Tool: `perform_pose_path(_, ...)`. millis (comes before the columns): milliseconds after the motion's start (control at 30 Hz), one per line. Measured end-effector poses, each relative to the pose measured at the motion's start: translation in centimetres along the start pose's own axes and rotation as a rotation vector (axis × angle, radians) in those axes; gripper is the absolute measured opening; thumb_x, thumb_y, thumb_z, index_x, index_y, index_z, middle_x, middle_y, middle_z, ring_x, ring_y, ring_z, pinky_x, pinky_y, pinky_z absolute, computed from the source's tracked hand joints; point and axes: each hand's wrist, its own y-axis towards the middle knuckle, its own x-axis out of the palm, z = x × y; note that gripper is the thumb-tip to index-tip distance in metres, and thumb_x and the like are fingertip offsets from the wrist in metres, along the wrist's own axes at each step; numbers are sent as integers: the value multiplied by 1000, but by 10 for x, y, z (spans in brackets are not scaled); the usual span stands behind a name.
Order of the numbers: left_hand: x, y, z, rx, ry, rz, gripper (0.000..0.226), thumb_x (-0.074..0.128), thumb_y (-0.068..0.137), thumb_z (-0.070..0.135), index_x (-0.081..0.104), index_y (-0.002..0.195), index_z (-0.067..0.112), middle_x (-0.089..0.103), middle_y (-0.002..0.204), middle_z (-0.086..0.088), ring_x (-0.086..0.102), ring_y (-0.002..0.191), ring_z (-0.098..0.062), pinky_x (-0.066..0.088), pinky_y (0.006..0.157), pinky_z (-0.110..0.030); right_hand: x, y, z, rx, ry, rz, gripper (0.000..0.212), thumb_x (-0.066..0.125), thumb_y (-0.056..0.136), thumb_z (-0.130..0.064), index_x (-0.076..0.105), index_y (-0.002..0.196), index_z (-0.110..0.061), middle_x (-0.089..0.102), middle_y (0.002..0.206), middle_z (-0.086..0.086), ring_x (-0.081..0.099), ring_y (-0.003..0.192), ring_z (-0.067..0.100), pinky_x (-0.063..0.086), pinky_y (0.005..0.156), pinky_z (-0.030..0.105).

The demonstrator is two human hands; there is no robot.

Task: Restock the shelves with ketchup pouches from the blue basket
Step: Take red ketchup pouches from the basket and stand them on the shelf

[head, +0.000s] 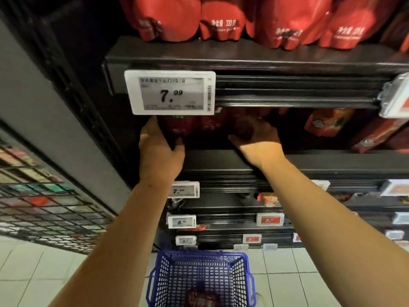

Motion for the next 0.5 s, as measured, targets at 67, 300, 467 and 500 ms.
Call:
perform_pose_path(67,-7,-8,-4,45,24,-38,51,69,88,19,52,135,12,54,134,-12,54,124,-28,46,106,-35,-5,-18,-2,12,-21,33,35,76,86,-18,70,119,-11,72,119,8,66,109,24,43,93,9)
perform_pose_path(300,-20,-42,-26,258,99,-182,32,64,95,22,60,124,12,51,132,-14,55,114,-29,41,95,-29,-14,-103,-6,99,7,137,29,64,91,-13,66,120,-17,65,107,-9,59,97,2,43,89,10)
perform_pose_path(467,-45,-73,-43,562,23,-165,18,62,93,7,66,110,2,60,121,-14,55,115,-22,32,103,-10,-24,-176,6,79,89,228,30,63,88,-6,66,116,-16,63,111,-3,62,101,20,52,90,35)
perform_pose_path(500,-49,-82,-50,642,11,-153,16,61,92,6,66,106,2,61,118,-13,55,113,-25,37,103,-19,-23,-192,13,110,91,218,27,62,88,-7,67,112,-18,64,108,-4,62,98,17,52,86,33)
